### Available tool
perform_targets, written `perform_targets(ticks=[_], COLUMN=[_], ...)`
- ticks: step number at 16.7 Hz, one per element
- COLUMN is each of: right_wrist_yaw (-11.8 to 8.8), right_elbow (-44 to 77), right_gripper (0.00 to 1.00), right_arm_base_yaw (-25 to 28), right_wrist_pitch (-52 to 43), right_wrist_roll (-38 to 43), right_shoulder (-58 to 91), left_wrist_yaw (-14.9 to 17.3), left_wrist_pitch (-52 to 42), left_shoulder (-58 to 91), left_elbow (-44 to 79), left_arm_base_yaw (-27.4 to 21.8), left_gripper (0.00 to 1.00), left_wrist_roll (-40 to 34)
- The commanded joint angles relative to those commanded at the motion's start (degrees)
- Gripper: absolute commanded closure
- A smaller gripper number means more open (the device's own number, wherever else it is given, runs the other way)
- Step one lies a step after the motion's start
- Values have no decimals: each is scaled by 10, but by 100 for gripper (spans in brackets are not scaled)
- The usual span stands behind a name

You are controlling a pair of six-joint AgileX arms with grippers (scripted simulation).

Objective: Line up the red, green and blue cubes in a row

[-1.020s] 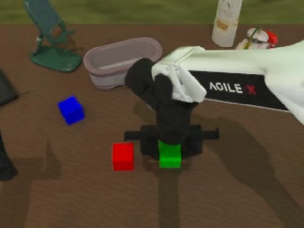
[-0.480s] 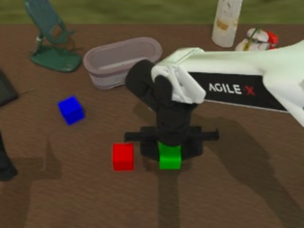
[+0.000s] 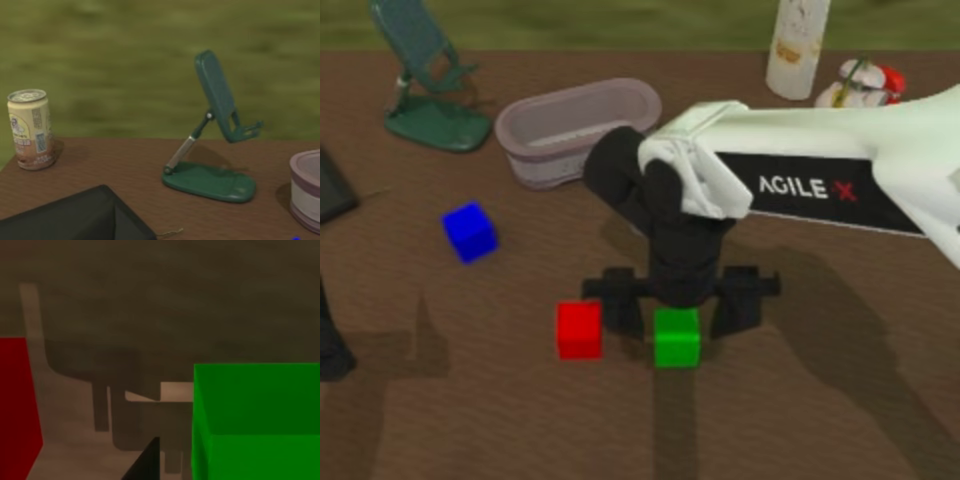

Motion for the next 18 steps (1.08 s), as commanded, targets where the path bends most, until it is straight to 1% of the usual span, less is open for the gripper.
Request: perform_targets(ticks=[1,10,12,16,18], right_wrist_yaw=[0,0,0,0,0], right_elbow=[0,2,20,76,92], right_gripper=[0,0,0,0,0], right_arm_base_yaw=[0,-1,1,4,4], right_wrist_pitch=[0,-2,-24,-114,-134], right_wrist_roll=[0,0,0,0,-1], right_shoulder=[0,-1,-7,-32,-42], left_wrist_yaw=[0,0,0,0,0], left_wrist_pitch=[0,0,0,0,0], left_shoulder=[0,0,0,0,0], left_elbow=[0,0,0,0,0], left_arm_base_yaw=[0,0,0,0,0], left_gripper=[0,0,0,0,0], left_wrist_roll=[0,0,0,0,0])
